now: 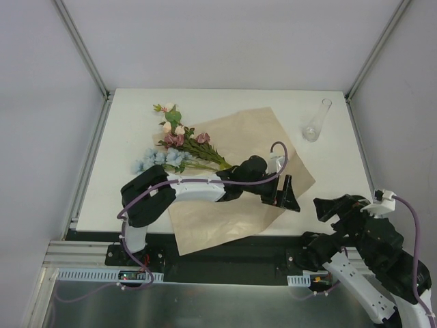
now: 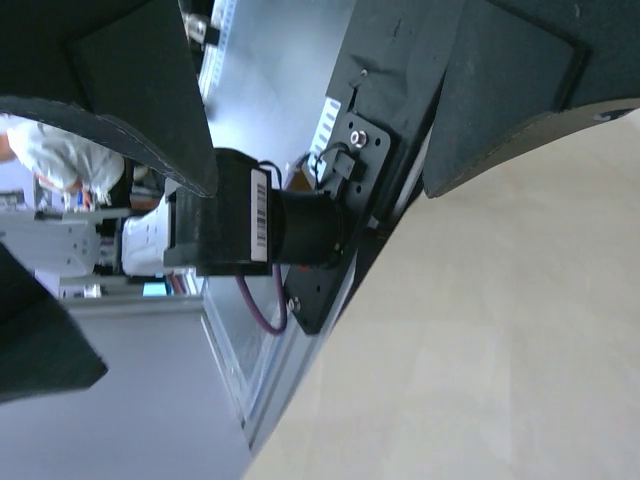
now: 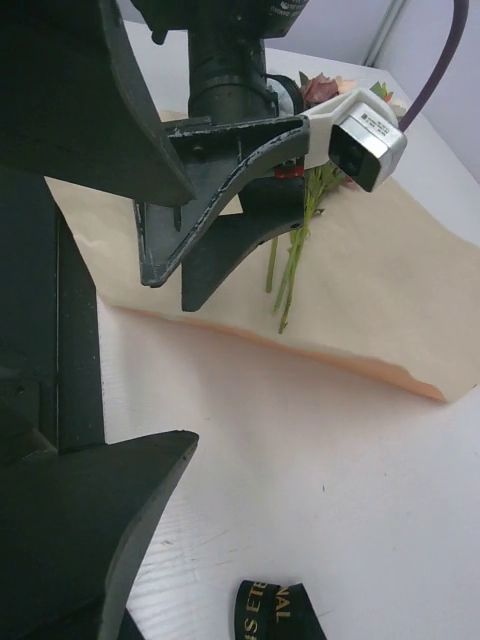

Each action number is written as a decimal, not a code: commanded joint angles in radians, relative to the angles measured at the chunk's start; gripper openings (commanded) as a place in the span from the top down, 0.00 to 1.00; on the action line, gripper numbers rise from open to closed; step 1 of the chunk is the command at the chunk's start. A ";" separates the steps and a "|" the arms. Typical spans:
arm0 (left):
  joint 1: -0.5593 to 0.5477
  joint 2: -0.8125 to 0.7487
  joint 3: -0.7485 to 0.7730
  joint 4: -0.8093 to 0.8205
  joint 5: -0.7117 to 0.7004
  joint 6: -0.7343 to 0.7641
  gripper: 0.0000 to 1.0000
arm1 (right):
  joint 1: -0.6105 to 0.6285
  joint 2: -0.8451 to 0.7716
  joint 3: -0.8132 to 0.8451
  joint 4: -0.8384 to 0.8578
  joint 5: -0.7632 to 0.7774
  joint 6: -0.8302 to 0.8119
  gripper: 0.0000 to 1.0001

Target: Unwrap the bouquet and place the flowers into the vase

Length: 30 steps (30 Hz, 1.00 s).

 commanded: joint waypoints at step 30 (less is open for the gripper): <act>0.713 -0.552 -0.351 -0.580 -0.303 -0.207 0.39 | -0.215 0.633 -0.352 0.410 -0.136 0.078 0.41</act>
